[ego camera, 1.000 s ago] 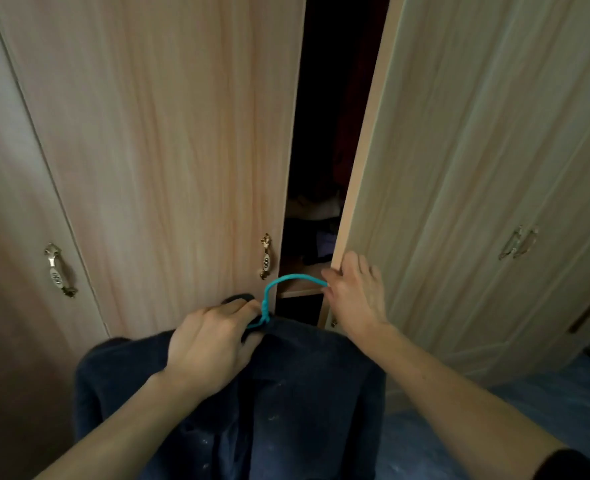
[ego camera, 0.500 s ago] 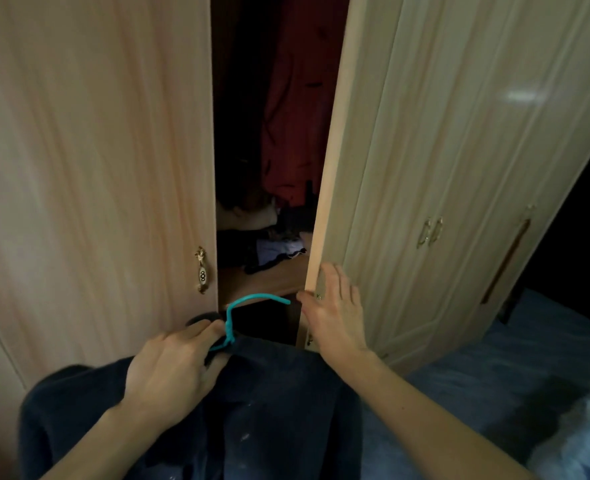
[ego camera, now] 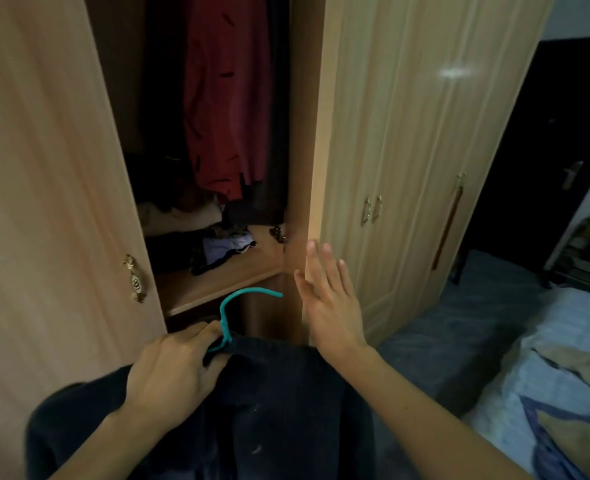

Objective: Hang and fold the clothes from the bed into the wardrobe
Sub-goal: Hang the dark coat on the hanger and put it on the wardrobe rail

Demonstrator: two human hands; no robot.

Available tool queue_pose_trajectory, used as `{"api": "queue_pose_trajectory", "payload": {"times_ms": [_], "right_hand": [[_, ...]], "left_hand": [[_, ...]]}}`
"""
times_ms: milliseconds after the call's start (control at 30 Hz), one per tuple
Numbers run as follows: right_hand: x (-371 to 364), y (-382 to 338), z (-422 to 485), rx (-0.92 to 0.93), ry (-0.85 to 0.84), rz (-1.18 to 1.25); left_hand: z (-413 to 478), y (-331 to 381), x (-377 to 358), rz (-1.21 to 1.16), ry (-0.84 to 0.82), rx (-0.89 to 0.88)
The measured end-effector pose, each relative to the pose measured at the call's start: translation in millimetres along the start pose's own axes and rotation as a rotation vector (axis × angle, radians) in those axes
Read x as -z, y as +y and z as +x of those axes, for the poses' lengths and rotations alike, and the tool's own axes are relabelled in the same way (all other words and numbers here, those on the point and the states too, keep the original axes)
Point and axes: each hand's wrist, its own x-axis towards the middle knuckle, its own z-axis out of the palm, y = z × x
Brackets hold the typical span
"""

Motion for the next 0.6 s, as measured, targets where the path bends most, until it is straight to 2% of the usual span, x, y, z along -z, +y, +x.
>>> {"api": "queue_pose_trajectory", "payload": {"times_ms": [333, 600], "right_hand": [[22.4, 29.2, -7.7, -0.146, -0.131, 0.030], [28.8, 54.7, -9.9, -0.185, -0.149, -0.009]], "left_hand": [[14.3, 27.6, -4.6, -0.048, 0.000, -0.032], [54.4, 38.9, -7.1, -0.083, 0.046, -0.185]]}}
